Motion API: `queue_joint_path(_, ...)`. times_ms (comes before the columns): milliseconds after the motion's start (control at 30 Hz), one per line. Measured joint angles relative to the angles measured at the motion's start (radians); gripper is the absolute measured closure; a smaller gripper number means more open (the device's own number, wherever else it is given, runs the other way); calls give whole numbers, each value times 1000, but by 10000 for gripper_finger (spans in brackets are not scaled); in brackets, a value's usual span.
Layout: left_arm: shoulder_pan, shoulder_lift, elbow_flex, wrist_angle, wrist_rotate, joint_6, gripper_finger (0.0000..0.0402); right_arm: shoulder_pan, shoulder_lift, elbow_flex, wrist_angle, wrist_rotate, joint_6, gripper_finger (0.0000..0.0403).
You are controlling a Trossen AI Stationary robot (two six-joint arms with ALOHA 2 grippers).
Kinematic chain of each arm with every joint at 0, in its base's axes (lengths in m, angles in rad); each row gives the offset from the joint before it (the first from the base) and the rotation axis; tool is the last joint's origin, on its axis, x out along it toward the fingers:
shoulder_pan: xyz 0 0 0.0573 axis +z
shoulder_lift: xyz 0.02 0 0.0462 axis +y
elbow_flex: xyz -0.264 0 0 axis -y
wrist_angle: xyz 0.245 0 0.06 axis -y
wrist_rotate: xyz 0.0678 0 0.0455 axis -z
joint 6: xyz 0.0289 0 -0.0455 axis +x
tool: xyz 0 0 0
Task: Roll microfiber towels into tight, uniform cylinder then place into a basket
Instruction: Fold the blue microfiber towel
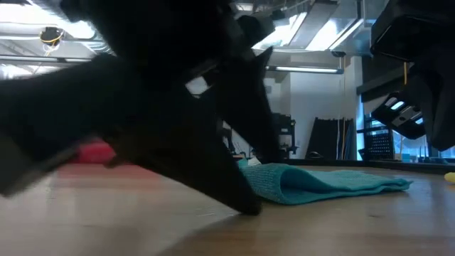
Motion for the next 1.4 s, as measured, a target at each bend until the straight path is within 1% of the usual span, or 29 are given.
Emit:
queue_joint_path(100, 5, 26, 4, 32, -23, 30, 173, 0, 0, 0, 0, 0, 0, 387)
queue_joint_path(200, 8, 42, 4, 31, -48, 33, 176, 0, 0, 0, 0, 0, 0, 387)
queue_joint_path(333, 8, 44, 3, 34, -52, 82, 200, 0, 0, 0, 0, 0, -7, 387)
queue_joint_path(467, -2, 48, 2, 38, -88, 139, 247, 0, 0, 0, 0, 0, -20, 387)
queue_joint_path(633, -2, 48, 0, 35, -78, 133, 327, 0, 0, 0, -1, 0, -28, 387)
queue_joint_path(733, -5, 47, -1, 56, -83, 135, 378, 11, 0, 0, 0, 2, -82, 387)
queue_joint_path(800, -5, 47, -1, 58, -85, 105, 395, 26, 0, 0, -1, 18, -146, 387)
queue_joint_path(1000, -17, 45, -3, 72, -114, -65, 400, 90, 0, 1, -4, 177, -285, 385)
queue_joint_path(1100, -34, 43, -4, 75, -111, -82, 401, 127, 3, 1, -5, 253, -310, 374)
queue_joint_path(1167, -51, 31, -6, 26, -80, -107, 401, 152, 16, 1, 6, 311, -313, 358)
queue_joint_path(1233, -67, 26, -7, 10, -65, -183, 401, 174, 47, 1, 42, 363, -318, 336)
queue_joint_path(1300, -85, 15, -7, 2, -57, -214, 401, 189, 91, 1, 107, 393, -354, 309)
queue_joint_path(1400, -109, 9, -5, -1, -71, -277, 401, 205, 169, 2, 226, 412, -431, 265)
